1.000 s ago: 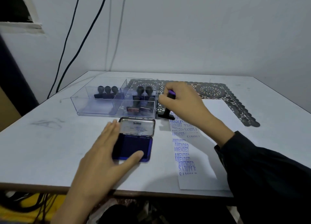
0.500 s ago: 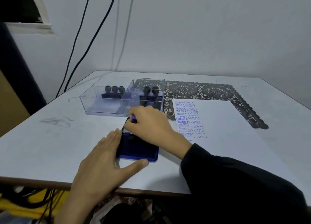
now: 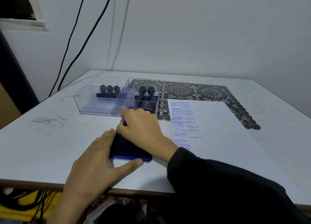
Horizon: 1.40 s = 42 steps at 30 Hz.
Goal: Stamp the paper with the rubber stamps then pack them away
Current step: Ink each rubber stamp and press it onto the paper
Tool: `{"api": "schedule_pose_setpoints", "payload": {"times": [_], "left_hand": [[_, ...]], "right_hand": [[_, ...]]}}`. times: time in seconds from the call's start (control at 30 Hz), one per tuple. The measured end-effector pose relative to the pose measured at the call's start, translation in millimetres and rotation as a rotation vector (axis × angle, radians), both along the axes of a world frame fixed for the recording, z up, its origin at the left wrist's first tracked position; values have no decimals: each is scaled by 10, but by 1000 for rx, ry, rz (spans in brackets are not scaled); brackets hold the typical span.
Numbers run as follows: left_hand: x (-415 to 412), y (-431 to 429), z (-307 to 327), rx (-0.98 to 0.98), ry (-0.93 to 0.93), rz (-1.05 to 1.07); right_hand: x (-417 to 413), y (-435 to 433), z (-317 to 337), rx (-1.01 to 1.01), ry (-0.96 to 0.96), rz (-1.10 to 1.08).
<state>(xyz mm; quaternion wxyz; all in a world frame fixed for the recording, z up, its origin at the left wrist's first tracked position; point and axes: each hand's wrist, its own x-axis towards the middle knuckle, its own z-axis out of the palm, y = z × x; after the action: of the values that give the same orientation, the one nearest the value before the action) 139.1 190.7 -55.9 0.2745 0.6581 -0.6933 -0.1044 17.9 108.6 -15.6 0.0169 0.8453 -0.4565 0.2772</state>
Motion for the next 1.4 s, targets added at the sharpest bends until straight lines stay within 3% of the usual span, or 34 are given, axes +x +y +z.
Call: {"api": "schedule_pose_setpoints", "payload": {"times": [0.2,0.37,0.43,0.53,0.6,0.77,0.97,1.2,1.4], "left_hand": [[-29,28,29,-20,37,4],[-11,15,16,-18,16,27],[-27,15,36,-19,8,32],[-46,45,53,-8,3,68],[-65,83,86,10,59,82],[-280,187,146,-92,180,-44],[-1058,169,15,-206,-13,-369],[-1220,73,-13,-106,-165,-349],[-1232,74,-89,-135,-245,-302]], "right_hand": [[-37,172,-106,-226,31,-49],[-53,188,-132,-240,12,-59],[-84,182,-80,-187,-6,-4],[-310,89,99,57,-149,31],[-562,39,225,72,-210,-12],[-1207,-49,324,176,-108,-149],[-1518,-12,182,175,-66,-263],[-1543,-15,112,172,12,-277],[-1510,-61,43,215,66,-301]]}}
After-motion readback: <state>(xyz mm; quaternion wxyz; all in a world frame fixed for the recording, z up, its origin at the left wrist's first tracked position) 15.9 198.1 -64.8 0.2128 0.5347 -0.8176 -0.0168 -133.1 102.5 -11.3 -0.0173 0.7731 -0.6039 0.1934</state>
